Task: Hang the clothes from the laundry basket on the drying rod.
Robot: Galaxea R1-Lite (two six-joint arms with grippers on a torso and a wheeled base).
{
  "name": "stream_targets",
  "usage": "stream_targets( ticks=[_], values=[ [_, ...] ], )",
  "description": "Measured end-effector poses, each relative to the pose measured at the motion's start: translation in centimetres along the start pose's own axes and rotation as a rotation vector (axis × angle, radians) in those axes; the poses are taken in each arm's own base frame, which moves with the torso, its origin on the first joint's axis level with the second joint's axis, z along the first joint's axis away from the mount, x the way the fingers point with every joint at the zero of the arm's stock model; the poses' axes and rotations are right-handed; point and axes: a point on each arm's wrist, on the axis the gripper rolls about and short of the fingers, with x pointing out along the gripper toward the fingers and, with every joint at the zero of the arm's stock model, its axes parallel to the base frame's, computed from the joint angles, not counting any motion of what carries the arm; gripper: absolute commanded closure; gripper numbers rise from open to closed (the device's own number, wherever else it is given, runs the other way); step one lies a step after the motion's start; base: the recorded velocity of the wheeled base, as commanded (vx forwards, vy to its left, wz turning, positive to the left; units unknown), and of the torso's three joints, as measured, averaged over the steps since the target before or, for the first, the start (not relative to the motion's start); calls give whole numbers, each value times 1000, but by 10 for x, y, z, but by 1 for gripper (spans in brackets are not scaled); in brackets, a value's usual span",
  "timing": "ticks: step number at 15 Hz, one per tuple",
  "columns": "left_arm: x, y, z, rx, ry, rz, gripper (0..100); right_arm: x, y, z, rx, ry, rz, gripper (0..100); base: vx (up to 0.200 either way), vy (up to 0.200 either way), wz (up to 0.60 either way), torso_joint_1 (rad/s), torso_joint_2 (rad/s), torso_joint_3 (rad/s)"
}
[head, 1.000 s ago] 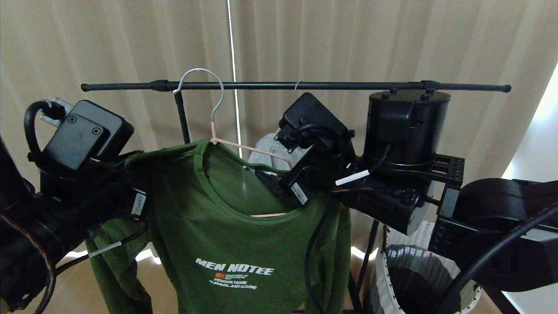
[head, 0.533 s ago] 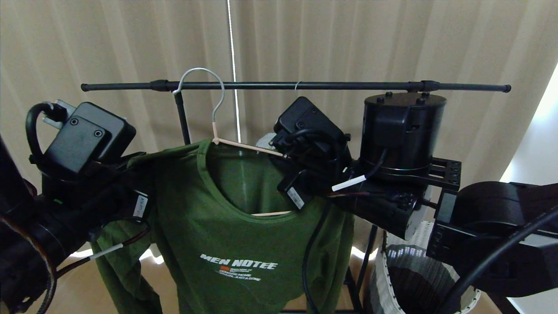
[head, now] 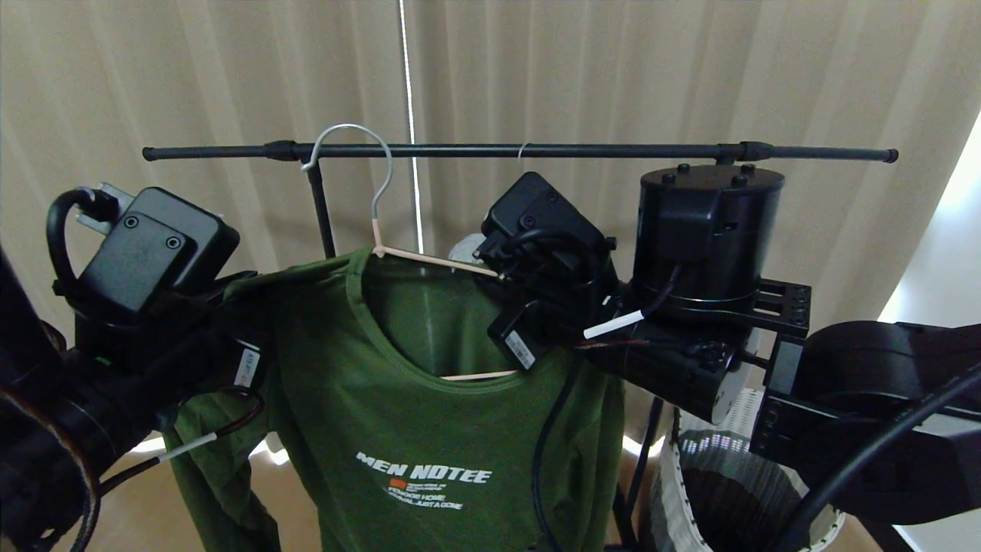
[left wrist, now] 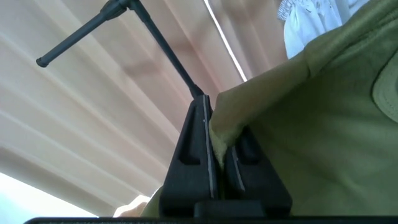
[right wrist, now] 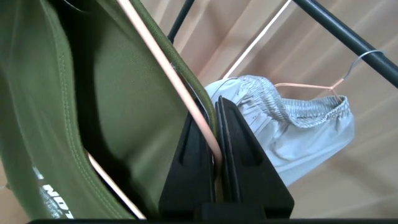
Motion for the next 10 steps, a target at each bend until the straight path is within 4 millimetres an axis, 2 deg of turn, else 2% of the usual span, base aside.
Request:
stream_targets(
  ticks=[4, 5, 10],
  values=[
    [-2, 0, 0, -16, -18, -9, 0, -4, -2, 0, 1, 0, -5, 100, 0, 0, 0, 0, 0, 0],
    [-4, -1, 1, -44, -45, -60, 0, -6, -4, 1, 2, 0, -10, 100, 0, 0, 0, 0, 0, 0],
    [-20, 3, 2, -177, -118, -162, 0, -35, -36, -11, 15, 41, -109, 100, 0, 0, 0, 0, 0, 0]
  ],
)
